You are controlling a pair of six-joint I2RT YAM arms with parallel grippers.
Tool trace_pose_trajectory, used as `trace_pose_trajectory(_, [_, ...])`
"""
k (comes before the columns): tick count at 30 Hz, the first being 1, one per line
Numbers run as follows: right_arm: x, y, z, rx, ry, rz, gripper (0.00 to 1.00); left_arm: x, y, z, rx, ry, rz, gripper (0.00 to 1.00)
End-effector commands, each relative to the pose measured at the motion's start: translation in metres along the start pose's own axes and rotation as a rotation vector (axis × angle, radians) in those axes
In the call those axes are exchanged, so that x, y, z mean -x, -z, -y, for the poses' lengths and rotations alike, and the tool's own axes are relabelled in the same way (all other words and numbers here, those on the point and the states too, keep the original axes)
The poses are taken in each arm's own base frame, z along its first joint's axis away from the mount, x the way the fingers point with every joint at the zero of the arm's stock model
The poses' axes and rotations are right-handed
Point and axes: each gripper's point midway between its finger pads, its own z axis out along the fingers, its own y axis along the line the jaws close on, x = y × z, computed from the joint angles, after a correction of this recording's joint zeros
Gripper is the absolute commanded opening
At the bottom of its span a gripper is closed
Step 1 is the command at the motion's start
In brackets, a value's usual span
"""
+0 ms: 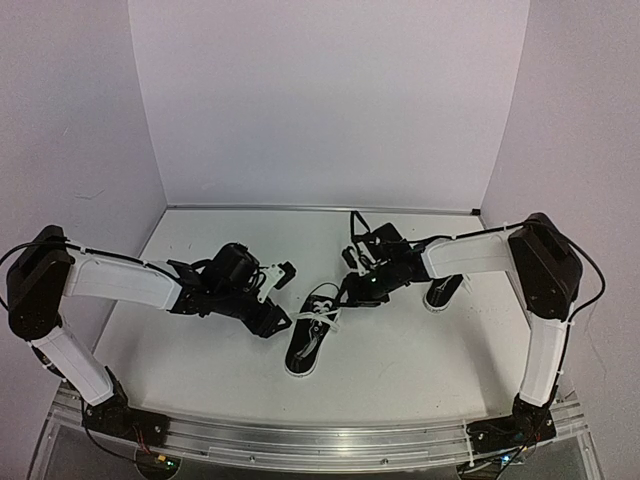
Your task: Tie the shoes
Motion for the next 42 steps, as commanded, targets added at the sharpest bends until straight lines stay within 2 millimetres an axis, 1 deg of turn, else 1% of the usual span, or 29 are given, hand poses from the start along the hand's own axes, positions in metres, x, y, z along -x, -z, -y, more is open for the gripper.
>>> trace_pose_trajectory(1, [0.008,-0.002,-0.005,0.005,0.018,0.014,0.36,0.024,0.008,-0.001,0.004,-0.005,0.072,0.63])
trace_pose_trajectory(5, [0.002,0.0,0.0,-0.021,0.025,0.002,0.36,0.021,0.006,-0.002,0.005,-0.005,0.065,0.63])
trace_pose_trajectory(9, [-0.008,0.012,0.004,-0.056,0.034,-0.014,0.36,0.02,0.005,-0.005,0.009,-0.005,0.061,0.63])
trace_pose_trajectory(11, [-0.014,0.018,0.004,-0.065,0.049,-0.025,0.36,0.02,0.004,-0.006,0.013,-0.005,0.06,0.63])
trace_pose_trajectory(15, [-0.034,0.024,0.007,-0.081,0.085,-0.093,0.36,0.02,0.005,-0.01,0.021,-0.004,0.055,0.63])
trace_pose_trajectory(20, [-0.04,0.037,-0.008,-0.011,0.113,-0.098,0.35,0.02,0.006,-0.016,0.023,-0.008,0.054,0.63])
trace_pose_trajectory(24, [-0.036,0.046,-0.024,0.073,0.144,-0.046,0.29,0.019,0.004,-0.018,-0.006,-0.079,0.043,0.62])
trace_pose_trajectory(27, [-0.04,0.046,-0.032,0.137,0.129,-0.031,0.24,0.02,0.001,-0.021,-0.024,-0.125,0.045,0.61])
trace_pose_trajectory(31, [-0.048,0.037,-0.044,0.198,0.117,-0.021,0.23,0.023,-0.003,-0.025,-0.05,-0.152,0.066,0.59])
trace_pose_trajectory(33, [-0.05,0.031,-0.047,0.202,0.122,-0.01,0.24,0.023,-0.004,-0.025,-0.055,-0.159,0.076,0.59])
trace_pose_trajectory(35, [-0.047,0.027,-0.045,0.192,0.13,0.028,0.27,0.022,-0.005,-0.024,-0.065,-0.16,0.077,0.59])
trace_pose_trajectory(36, [-0.045,0.026,-0.044,0.187,0.14,0.051,0.29,0.027,-0.005,-0.023,-0.069,-0.164,0.097,0.59])
trace_pose_trajectory(38, [-0.042,0.025,-0.041,0.169,0.159,0.089,0.32,0.027,-0.005,-0.022,-0.079,-0.166,0.107,0.59])
trace_pose_trajectory(42, [-0.045,0.017,-0.037,0.162,0.175,0.09,0.33,0.026,-0.004,-0.023,-0.073,-0.167,0.114,0.59])
